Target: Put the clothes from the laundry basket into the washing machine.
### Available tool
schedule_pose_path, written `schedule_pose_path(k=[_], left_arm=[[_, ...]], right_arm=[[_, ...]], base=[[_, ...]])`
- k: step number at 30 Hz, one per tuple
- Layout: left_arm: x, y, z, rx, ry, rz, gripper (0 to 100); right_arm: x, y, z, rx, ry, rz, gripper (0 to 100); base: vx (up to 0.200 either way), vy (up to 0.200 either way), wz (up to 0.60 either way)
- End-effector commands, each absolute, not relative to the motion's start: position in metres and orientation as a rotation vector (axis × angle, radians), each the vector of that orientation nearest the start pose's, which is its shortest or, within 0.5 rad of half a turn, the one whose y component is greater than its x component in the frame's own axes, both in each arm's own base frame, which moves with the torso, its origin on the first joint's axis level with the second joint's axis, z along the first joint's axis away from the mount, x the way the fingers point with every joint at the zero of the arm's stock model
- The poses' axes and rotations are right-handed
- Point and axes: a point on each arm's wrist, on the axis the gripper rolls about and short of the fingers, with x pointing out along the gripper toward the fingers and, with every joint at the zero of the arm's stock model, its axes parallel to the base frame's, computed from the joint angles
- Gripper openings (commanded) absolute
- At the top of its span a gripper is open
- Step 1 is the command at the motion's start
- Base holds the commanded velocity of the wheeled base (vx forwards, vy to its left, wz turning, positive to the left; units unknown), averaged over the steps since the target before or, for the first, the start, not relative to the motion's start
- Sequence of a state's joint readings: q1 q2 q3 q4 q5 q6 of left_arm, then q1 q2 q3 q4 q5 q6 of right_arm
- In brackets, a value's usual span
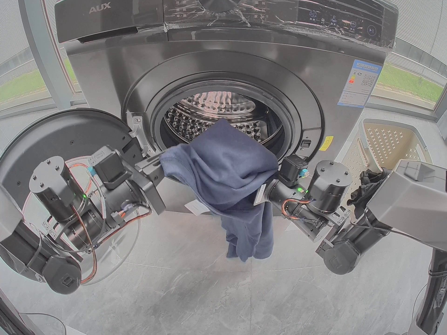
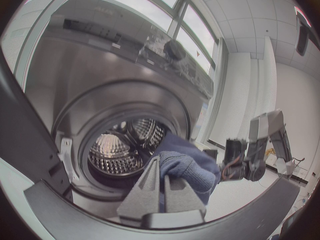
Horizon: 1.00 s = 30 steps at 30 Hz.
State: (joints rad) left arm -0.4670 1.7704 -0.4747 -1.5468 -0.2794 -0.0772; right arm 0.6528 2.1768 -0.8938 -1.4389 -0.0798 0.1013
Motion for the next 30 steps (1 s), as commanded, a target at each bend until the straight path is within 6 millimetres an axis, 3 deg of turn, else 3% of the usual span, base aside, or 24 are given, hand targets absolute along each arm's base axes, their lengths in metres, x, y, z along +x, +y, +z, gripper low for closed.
schedule_pose_path(k=[1,8,20,30], left_arm=[[0.250,-0.129,0.126,-0.068,-0.047,-0.767,0],[0.261,-0.122,0.082,0.043,0.087,-0.750,0],[0.253,-0.112,0.022,0.109,0.318,-0.825,0],[0.252,-0.112,0.007,0.133,0.366,-0.832,0]], right_arm=[[0.303,0.233,0.142,0.175,-0.169,0.586,0],[0.300,0.238,0.142,0.178,-0.166,0.601,0],[0.300,0.241,0.147,0.186,-0.184,0.608,0],[0.301,0.247,0.155,0.195,-0.202,0.616,0]], base=[[0.000,0.000,0.00],[0.000,0.000,0.00],[0.000,0.000,0.00],[0.000,0.000,0.00]])
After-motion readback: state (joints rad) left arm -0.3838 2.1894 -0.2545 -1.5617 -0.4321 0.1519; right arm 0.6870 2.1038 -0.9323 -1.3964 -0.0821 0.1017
